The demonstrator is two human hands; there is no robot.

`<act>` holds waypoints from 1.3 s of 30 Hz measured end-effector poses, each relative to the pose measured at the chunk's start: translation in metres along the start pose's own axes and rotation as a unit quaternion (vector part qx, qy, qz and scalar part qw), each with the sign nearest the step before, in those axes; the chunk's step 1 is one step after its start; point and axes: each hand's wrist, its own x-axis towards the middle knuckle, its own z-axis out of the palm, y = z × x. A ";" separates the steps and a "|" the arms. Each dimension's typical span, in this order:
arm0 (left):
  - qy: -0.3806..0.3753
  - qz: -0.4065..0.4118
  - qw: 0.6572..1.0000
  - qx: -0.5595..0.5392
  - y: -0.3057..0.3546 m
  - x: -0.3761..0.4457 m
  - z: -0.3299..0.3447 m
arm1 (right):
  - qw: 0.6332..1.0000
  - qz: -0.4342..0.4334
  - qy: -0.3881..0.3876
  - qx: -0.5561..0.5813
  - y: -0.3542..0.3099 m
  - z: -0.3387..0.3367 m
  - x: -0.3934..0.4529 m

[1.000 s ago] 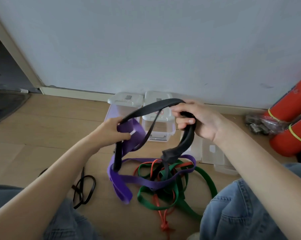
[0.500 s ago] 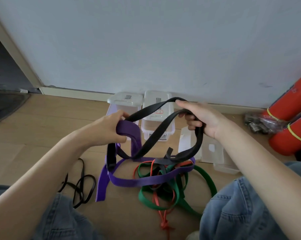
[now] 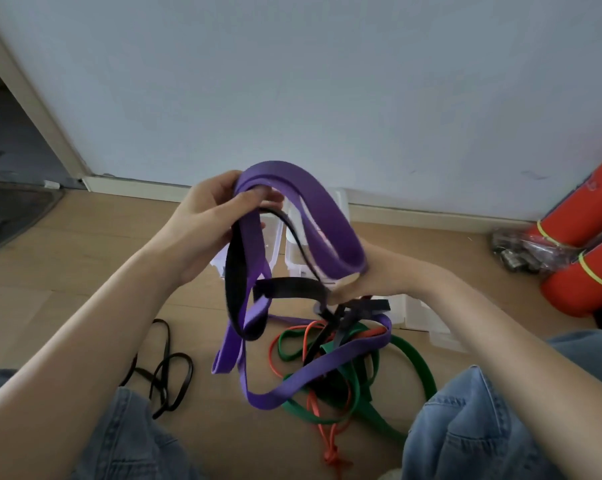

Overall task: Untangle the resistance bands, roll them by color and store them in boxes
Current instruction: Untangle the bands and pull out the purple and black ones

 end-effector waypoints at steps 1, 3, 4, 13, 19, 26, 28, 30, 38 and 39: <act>0.010 -0.002 1.000 0.024 -0.001 0.000 0.003 | 0.997 -0.009 -0.033 0.076 -0.005 -0.001 -0.003; 0.041 0.001 0.997 0.063 -0.003 0.002 0.007 | 0.968 -0.050 -0.075 0.232 -0.013 0.003 -0.007; 0.055 0.000 0.996 0.073 -0.004 0.003 0.008 | 0.945 -0.071 -0.066 0.311 -0.013 0.005 -0.005; -0.079 -0.129 0.923 0.354 -0.042 0.002 0.011 | 0.766 0.008 0.162 0.622 -0.018 -0.002 0.007; 0.099 -0.210 0.956 0.180 -0.047 0.010 0.013 | 0.967 0.051 0.017 0.250 -0.031 0.046 0.003; 0.056 -0.233 0.968 0.068 -0.036 0.006 0.020 | 0.982 -0.040 0.183 0.004 -0.024 0.065 0.014; 0.050 -0.228 0.971 0.044 -0.032 0.006 0.019 | 0.984 -0.012 0.175 0.041 -0.020 0.058 0.016; 0.051 -0.224 0.972 0.049 -0.029 0.007 0.014 | 0.982 0.008 0.190 0.018 -0.016 0.051 0.018; 0.093 -0.279 0.937 0.188 -0.038 0.007 -0.013 | 0.895 0.079 0.194 0.394 -0.013 0.002 0.009; 0.058 -0.284 0.926 0.241 -0.040 0.007 -0.010 | 0.892 0.059 0.150 0.423 -0.017 0.003 0.008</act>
